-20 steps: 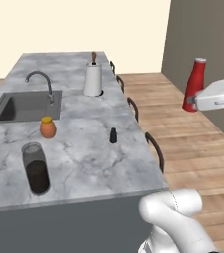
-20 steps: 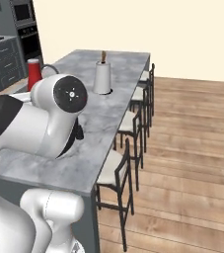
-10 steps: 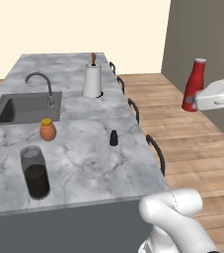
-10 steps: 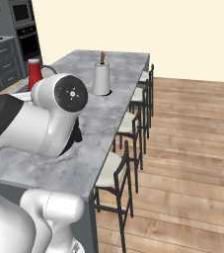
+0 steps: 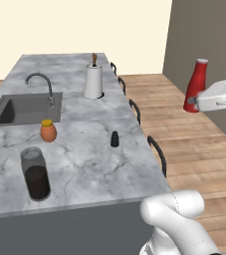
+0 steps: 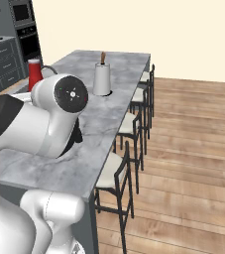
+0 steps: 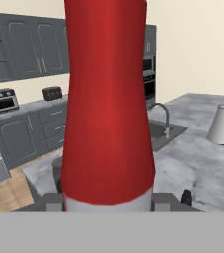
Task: Move the shaker and ketchup from the cabinet to the dining counter.
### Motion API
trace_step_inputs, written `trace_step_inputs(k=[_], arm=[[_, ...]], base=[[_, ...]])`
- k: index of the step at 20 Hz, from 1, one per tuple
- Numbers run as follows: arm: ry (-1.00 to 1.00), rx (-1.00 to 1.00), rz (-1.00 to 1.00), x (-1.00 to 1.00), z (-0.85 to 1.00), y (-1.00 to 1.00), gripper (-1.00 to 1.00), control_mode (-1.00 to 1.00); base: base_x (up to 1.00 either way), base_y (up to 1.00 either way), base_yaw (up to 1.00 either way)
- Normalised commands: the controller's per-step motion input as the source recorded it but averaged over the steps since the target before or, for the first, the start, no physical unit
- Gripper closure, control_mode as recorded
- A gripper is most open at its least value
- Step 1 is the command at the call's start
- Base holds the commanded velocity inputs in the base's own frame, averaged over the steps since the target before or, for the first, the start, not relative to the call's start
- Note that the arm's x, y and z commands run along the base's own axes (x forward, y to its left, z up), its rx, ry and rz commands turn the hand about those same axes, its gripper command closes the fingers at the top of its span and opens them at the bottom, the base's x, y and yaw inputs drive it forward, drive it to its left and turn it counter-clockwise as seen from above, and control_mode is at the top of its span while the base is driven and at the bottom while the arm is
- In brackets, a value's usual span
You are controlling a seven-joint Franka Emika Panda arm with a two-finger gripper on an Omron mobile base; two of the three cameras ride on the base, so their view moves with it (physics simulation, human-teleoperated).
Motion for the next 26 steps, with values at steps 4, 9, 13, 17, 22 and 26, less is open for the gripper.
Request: trace_step_inputs(k=[4,9,13,17,22,26], arm=[[0.0,0.01,0.04,0.04,-0.02,-0.06,1.0,-1.0],[0.0,0.07,0.21,0.31,-0.09,-0.27,1.0,-1.0],[0.0,0.01,0.25,0.45,-0.23,-0.13,1.0,-1.0],[-0.03,0.0,0.27,0.44,-0.37,0.0,1.0,-1.0],[-0.13,-0.03,0.16,0.27,-0.4,0.05,1.0,-1.0],[-0.12,-0.02,0.07,-0.06,-0.51,0.3,1.0,-1.0]], base=[[0.02,-0.04,0.01],[0.0,0.0,0.0],[0.0,0.0,0.0],[0.0,0.0,0.0],[0.0,0.0,0.0],[0.0,0.0,0.0]])
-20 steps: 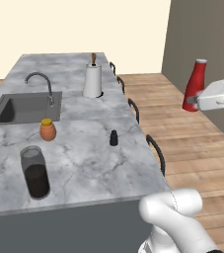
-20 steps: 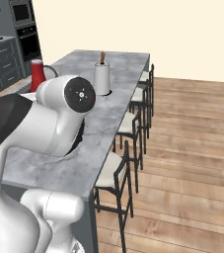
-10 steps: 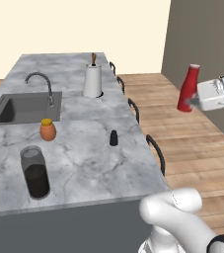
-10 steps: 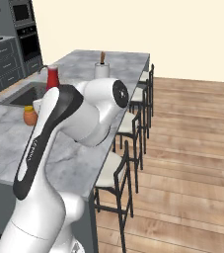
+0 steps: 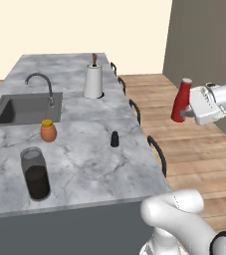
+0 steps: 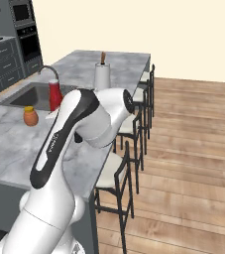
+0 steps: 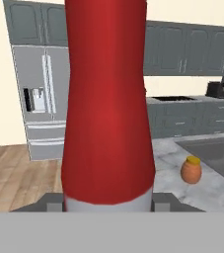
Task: Move the shaker and ketchup from the cabinet to the dining counter.
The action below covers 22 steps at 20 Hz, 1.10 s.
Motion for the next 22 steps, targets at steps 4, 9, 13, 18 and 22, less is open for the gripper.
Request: trace_step_inputs(k=[4,9,13,18,22], arm=[[-0.04,-0.09,0.0,0.23,-0.47,0.17,1.0,-1.0],[0.02,0.0,0.09,0.22,-0.37,0.01,1.0,-1.0],[0.0,-0.01,0.17,0.04,-0.4,-0.02,1.0,-1.0],[0.01,-0.09,0.18,0.1,-0.48,0.0,1.0,-1.0],[0.0,-0.01,0.13,0.16,-0.4,0.0,1.0,-1.0]], base=[[0.0,0.0,0.0],[0.0,0.0,0.0],[0.0,0.0,0.0],[0.0,0.0,0.0],[0.0,0.0,0.0]])
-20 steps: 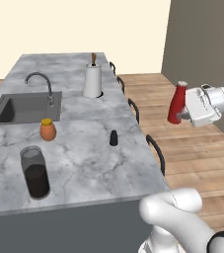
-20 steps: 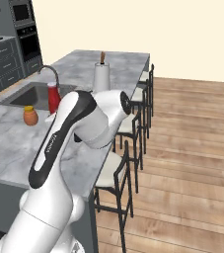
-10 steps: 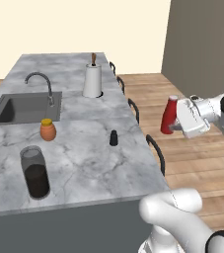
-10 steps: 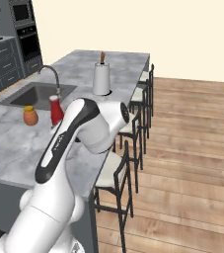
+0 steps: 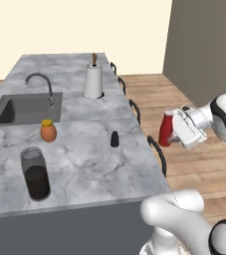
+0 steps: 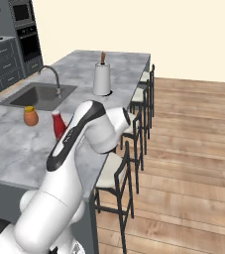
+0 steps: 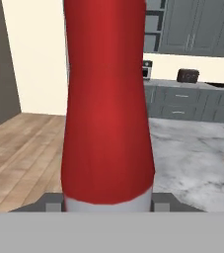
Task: Move the shaker and ketchup from the cabinet to the dining counter.
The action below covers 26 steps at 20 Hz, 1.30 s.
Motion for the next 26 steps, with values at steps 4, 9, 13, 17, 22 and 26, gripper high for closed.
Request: trace_step_inputs(k=[4,9,13,17,22,26], arm=[[0.0,0.02,0.06,0.23,-0.38,-0.06,1.0,-1.0],[0.0,0.01,0.01,0.29,-0.42,0.02,1.0,-1.0],[0.0,0.0,0.0,0.31,-0.36,0.07,1.0,-1.0],[0.0,0.0,0.0,0.4,-0.25,0.0,1.0,-1.0],[-0.02,0.0,0.0,0.39,-0.2,0.0,1.0,-1.0],[-0.02,0.0,0.0,0.44,-0.19,0.0,1.0,-1.0]], base=[[0.0,0.0,0.0],[0.0,0.0,0.0],[0.0,0.0,0.0],[0.0,0.0,0.0],[0.0,0.0,0.0],[0.0,0.0,0.0]])
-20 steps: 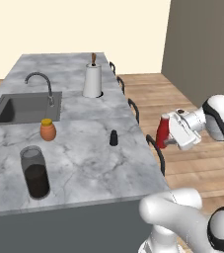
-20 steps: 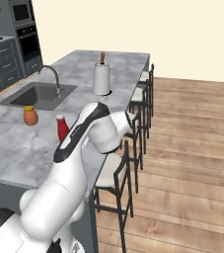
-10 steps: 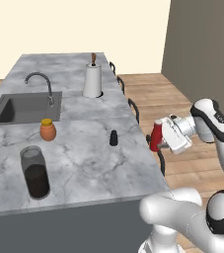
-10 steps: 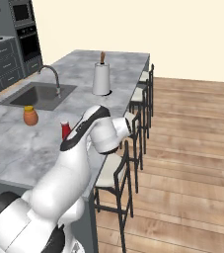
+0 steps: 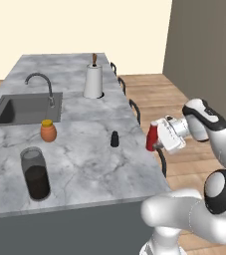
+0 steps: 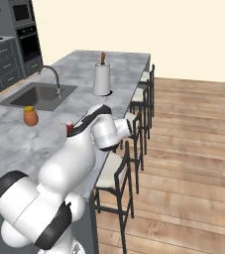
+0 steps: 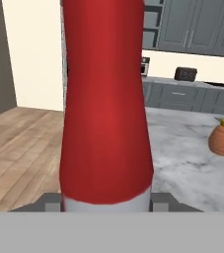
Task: Move the shaker and ketchup from the cabinet to the dining counter.
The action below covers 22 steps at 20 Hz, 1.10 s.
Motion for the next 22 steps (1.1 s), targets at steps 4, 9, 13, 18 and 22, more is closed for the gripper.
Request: trace_step_inputs(k=[4,9,13,18,22], arm=[[0.0,0.0,0.0,0.45,-0.19,0.0,1.0,-1.0],[0.0,0.0,0.0,0.41,-0.26,0.0,1.0,-1.0],[0.0,0.0,0.0,0.35,-0.31,0.0,1.0,-1.0],[-0.02,0.0,0.01,0.26,-0.28,0.0,1.0,-1.0],[-0.07,0.0,0.03,0.21,-0.2,0.02,1.0,-1.0]], base=[[0.0,0.0,0.0],[0.0,0.0,0.0],[0.0,0.0,0.0],[0.0,0.0,0.0],[0.0,0.0,0.0]])
